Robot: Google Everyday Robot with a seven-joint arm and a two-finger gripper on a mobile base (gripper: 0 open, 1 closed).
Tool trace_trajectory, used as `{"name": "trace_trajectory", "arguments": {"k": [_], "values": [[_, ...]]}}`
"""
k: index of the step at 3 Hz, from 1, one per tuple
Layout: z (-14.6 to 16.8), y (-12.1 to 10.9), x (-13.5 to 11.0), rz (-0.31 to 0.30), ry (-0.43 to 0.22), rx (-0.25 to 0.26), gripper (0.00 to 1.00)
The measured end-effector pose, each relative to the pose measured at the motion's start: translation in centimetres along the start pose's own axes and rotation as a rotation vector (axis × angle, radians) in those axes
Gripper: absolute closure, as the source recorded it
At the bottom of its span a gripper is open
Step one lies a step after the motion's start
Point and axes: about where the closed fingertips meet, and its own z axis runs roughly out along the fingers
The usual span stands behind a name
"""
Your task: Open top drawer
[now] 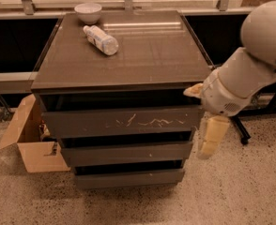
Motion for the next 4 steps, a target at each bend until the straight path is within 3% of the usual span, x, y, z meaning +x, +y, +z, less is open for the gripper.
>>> {"name": "trace_trajectory", "arguments": {"k": [1, 2, 4], "values": [[7.3, -0.1, 0.6, 0.048, -0.095, -0.059, 0.0], [7.3, -0.1, 0.6, 0.048, -0.095, -0.059, 0.0], [11.4, -3.8, 1.2, -0.009, -0.081, -0.026, 0.0]]}}
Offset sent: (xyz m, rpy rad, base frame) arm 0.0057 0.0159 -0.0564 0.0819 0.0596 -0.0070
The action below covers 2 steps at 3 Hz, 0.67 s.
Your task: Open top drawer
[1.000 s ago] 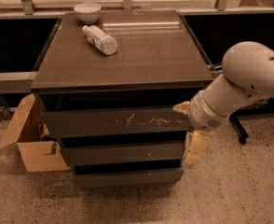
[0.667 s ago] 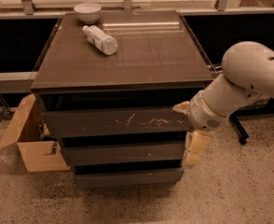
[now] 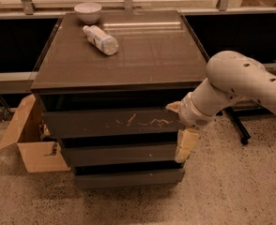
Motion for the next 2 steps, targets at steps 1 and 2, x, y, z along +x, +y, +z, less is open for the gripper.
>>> {"name": "trace_trajectory", "arguments": {"k": [1, 2], "values": [[1.7, -3.0, 0.3, -0.059, -0.005, 0.026, 0.0], [3.5, -6.8, 0.7, -0.13, -0.02, 0.025, 0.0]]}}
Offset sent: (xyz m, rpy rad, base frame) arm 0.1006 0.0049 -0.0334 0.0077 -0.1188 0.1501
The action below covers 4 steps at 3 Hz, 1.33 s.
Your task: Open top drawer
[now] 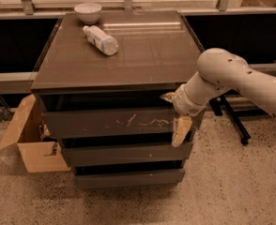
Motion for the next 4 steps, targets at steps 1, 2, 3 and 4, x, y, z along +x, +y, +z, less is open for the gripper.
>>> {"name": "trace_trajectory", "arguments": {"k": [1, 2, 3, 4], "values": [[1.4, -1.9, 0.5, -0.023, -0.023, -0.015, 0.0], [4.2, -1.3, 1.2, 0.023, -0.068, -0.039, 0.27], [4.7, -0.1, 0.9, 0.038, -0.098, -0.041, 0.5], [4.0, -0.2, 0.6, 0.038, -0.098, -0.041, 0.74]]}}
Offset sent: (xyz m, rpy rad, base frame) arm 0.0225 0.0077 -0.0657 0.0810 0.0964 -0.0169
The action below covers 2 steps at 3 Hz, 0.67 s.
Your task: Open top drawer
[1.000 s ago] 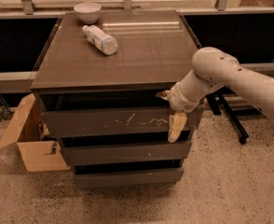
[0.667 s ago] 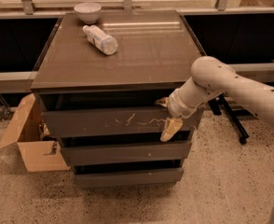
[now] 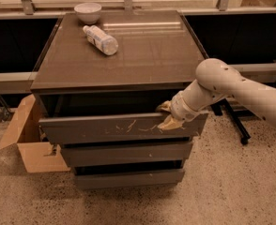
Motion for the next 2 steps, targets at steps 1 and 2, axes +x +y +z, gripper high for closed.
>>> {"name": "trace_trajectory", "arguments": {"k": [1, 2], "values": [[-0.06, -0.01, -0.04, 0.0, 0.0, 0.0, 0.76], [-0.06, -0.01, -0.04, 0.0, 0.0, 0.0, 0.53]]}}
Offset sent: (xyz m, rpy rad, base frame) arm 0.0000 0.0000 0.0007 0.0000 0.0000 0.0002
